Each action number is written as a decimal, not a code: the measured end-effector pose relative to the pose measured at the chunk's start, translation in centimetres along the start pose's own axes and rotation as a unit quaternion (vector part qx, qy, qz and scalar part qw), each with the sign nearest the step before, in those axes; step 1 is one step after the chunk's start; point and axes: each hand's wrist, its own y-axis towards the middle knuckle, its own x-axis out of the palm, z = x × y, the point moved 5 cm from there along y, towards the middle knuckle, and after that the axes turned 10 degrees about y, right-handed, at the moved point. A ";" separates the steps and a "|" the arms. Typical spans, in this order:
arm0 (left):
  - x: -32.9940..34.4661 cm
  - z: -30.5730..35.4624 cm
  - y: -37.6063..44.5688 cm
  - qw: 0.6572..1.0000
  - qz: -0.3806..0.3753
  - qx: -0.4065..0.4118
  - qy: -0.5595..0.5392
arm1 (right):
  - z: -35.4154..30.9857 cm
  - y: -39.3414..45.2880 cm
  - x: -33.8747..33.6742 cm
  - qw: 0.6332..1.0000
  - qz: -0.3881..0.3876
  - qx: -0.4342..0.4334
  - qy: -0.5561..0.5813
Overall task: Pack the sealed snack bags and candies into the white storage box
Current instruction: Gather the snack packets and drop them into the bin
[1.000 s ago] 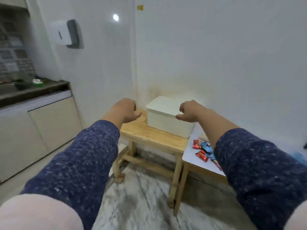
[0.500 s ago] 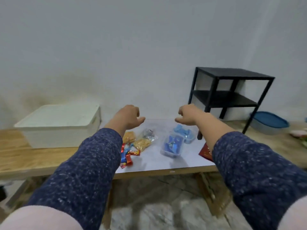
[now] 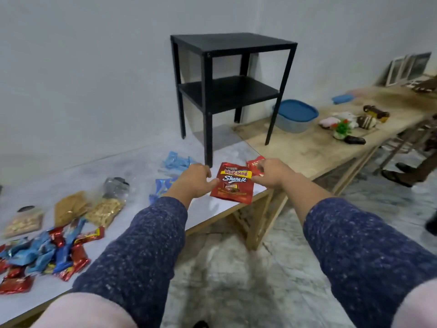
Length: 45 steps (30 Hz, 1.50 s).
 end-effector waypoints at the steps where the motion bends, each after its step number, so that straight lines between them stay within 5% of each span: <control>1: 1.0 0.5 1.3 1.000 -0.009 0.006 -0.004 | 1.2 0.8 0.3 1.000 0.000 0.008 0.015; 12: 14.3 4.5 10.8 0.997 -0.049 -0.040 -0.046 | 13.0 10.6 5.9 0.998 -0.014 0.050 0.026; 22: 21.9 6.3 13.9 0.976 -0.051 -0.213 -0.003 | 17.5 19.9 8.6 0.995 -0.033 -0.092 -0.003; 34: 22.7 7.7 12.6 0.987 -0.035 -0.146 0.062 | 18.0 20.4 9.8 0.975 0.024 -0.218 0.013; 45: 14.5 8.8 9.4 0.986 0.110 -0.118 -0.034 | 13.2 17.9 6.7 0.966 -0.084 -0.243 0.033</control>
